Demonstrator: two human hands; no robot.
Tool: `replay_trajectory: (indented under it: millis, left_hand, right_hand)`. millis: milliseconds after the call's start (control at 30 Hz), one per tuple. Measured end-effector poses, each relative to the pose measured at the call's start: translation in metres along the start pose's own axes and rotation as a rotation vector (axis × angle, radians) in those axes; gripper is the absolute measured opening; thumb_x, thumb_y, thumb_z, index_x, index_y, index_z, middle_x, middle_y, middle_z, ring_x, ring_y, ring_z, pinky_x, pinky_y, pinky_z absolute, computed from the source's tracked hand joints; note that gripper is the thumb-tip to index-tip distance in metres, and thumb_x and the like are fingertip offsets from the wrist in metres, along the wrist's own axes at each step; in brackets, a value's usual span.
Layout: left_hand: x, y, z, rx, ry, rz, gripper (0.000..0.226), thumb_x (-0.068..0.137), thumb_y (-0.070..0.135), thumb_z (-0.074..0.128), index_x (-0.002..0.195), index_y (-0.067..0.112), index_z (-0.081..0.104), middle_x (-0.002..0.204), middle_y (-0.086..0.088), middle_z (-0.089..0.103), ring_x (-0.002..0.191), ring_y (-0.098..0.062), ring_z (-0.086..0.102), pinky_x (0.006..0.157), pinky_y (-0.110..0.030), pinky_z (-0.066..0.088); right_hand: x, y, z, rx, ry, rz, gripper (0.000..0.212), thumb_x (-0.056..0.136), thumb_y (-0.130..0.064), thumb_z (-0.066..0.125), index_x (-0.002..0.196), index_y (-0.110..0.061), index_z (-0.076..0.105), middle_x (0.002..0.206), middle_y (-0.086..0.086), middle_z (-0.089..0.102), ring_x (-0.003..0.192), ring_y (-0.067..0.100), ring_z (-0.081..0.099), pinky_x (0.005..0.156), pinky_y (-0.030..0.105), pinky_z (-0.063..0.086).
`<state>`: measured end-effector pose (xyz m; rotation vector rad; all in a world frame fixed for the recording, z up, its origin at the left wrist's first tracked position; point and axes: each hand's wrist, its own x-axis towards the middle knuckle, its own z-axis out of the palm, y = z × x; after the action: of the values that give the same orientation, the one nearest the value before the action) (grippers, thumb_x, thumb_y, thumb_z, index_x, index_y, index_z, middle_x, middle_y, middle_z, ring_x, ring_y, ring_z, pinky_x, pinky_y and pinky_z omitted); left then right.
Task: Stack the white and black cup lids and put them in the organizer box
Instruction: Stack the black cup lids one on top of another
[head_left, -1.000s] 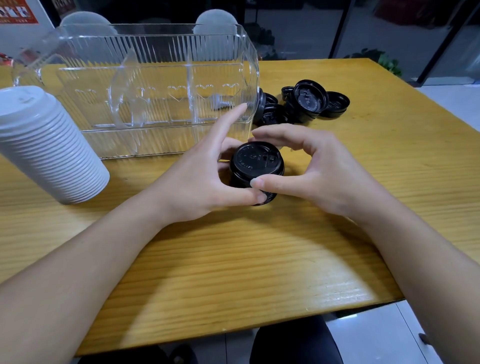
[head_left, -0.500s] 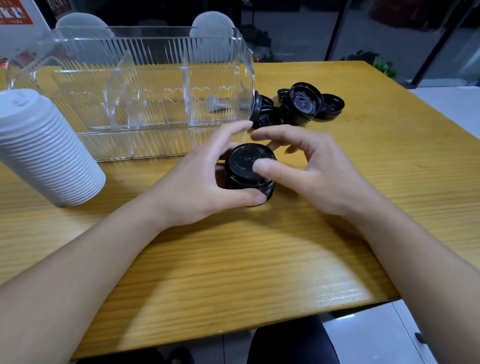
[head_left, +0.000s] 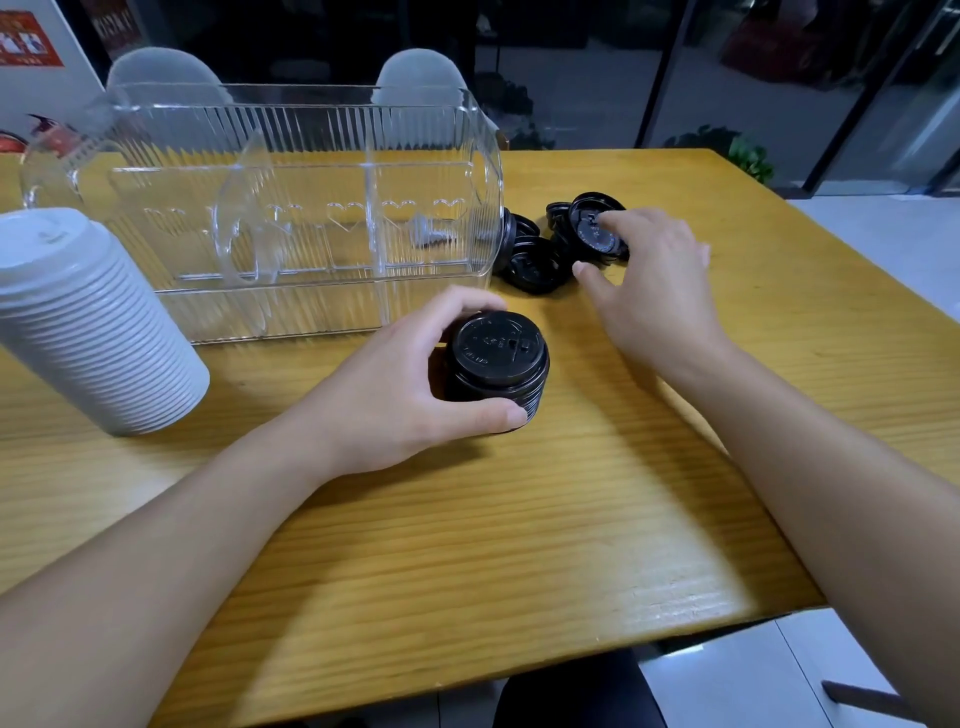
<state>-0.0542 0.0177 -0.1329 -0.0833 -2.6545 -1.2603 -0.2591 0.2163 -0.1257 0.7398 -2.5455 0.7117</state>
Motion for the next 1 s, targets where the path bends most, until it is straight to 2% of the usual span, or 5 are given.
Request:
replay_trajectory:
  millis: [167,400,700,867,1000]
  left_hand:
    - [0.001,-0.004,0.000,-0.017,-0.008,-0.009,0.088,0.082,0.051,0.102,0.155,0.046,0.052,0.150,0.021,0.067,0.144,-0.006,0.063,0.126,-0.046,0.049]
    - [0.001,-0.007,0.000,-0.025,-0.014,-0.014,0.099,0.077,0.064,0.097,0.161,0.053,0.045,0.149,0.024,0.066,0.153,-0.004,0.055,0.130,-0.043,0.045]
    - [0.001,-0.007,0.000,-0.036,-0.021,-0.014,0.104,0.076,0.065,0.098,0.164,0.055,0.043,0.147,0.026,0.067,0.152,-0.004,0.056,0.132,-0.044,0.044]
    - [0.002,-0.006,0.000,-0.032,0.003,-0.018,0.104,0.072,0.070,0.096,0.162,0.057,0.045,0.148,0.025,0.066,0.149,-0.001,0.058,0.131,-0.043,0.045]
    - [0.002,-0.006,-0.002,0.007,0.037,-0.024,0.102,0.071,0.073,0.093,0.161,0.053,0.048,0.151,0.029,0.064,0.147,0.003,0.058,0.128,-0.043,0.047]
  right_hand:
    - [0.017,0.008,0.023,-0.103,-0.028,-0.022,0.055,0.103,-0.049,0.073,0.149,-0.021,0.065,0.150,0.003,0.065,0.140,0.031,0.055,0.119,0.051,0.033]
    - [0.017,0.010,0.033,-0.100,0.037,-0.058,0.040,0.107,-0.037,0.072,0.142,-0.019,0.073,0.147,0.002,0.070,0.140,0.031,0.058,0.121,0.053,0.033]
    - [0.008,0.016,0.023,-0.136,0.106,-0.153,0.013,0.105,-0.024,0.073,0.114,-0.018,0.080,0.119,0.000,0.080,0.120,0.030,0.066,0.110,0.046,0.034]
    - [-0.026,0.012,-0.002,-0.105,0.098,-0.283,0.007,0.103,-0.024,0.076,0.101,-0.017,0.078,0.110,0.001,0.078,0.108,0.031,0.068,0.108,0.047,0.035]
    - [-0.059,0.006,-0.010,-0.026,0.035,-0.452,0.006,0.098,-0.019,0.081,0.099,-0.014,0.078,0.116,-0.001,0.077,0.111,0.031,0.069,0.110,0.053,0.040]
